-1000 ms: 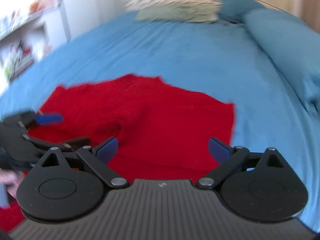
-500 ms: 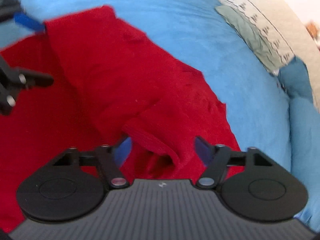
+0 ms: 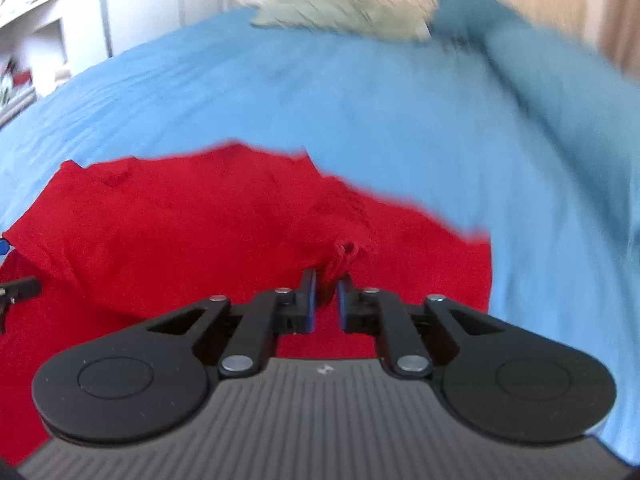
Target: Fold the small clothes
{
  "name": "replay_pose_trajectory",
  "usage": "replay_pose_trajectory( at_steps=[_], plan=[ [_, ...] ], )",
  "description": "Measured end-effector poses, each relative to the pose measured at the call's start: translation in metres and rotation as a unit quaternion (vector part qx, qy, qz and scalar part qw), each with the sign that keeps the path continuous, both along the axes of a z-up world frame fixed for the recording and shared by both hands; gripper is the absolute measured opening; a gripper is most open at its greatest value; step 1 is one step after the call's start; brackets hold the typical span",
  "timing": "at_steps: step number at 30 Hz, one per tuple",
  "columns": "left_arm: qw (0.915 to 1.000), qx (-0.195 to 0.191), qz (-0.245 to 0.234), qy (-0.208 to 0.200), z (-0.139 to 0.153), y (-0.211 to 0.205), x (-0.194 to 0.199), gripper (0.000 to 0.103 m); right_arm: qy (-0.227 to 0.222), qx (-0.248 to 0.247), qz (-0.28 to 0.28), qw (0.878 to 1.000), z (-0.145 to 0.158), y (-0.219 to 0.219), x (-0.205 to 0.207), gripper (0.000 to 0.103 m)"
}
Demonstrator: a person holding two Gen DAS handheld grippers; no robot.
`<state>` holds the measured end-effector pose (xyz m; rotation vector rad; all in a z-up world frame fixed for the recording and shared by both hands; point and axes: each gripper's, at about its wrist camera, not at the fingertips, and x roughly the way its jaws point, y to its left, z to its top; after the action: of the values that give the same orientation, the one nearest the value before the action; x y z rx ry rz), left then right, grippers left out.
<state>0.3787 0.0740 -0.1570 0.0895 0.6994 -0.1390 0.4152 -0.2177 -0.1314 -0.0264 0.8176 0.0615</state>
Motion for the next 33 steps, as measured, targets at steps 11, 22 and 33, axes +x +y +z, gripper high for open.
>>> replay_pose_trajectory(
  at_steps=[11,22,33],
  plan=[
    [0.9997,0.008,0.024,0.003,-0.006,0.004,0.006,0.094,-0.022,0.171,-0.064,0.983,-0.025,-0.026,-0.014,0.07],
    [0.9937,0.011,0.112,-0.006,-0.017,0.04,0.009,0.093,-0.097,0.1,-0.083,0.987,0.034,-0.042,-0.008,0.02],
    [0.9884,-0.001,0.152,-0.003,-0.02,0.055,0.005,0.094,-0.036,0.073,-0.147,0.986,-0.018,-0.071,-0.012,0.02]
  ],
)
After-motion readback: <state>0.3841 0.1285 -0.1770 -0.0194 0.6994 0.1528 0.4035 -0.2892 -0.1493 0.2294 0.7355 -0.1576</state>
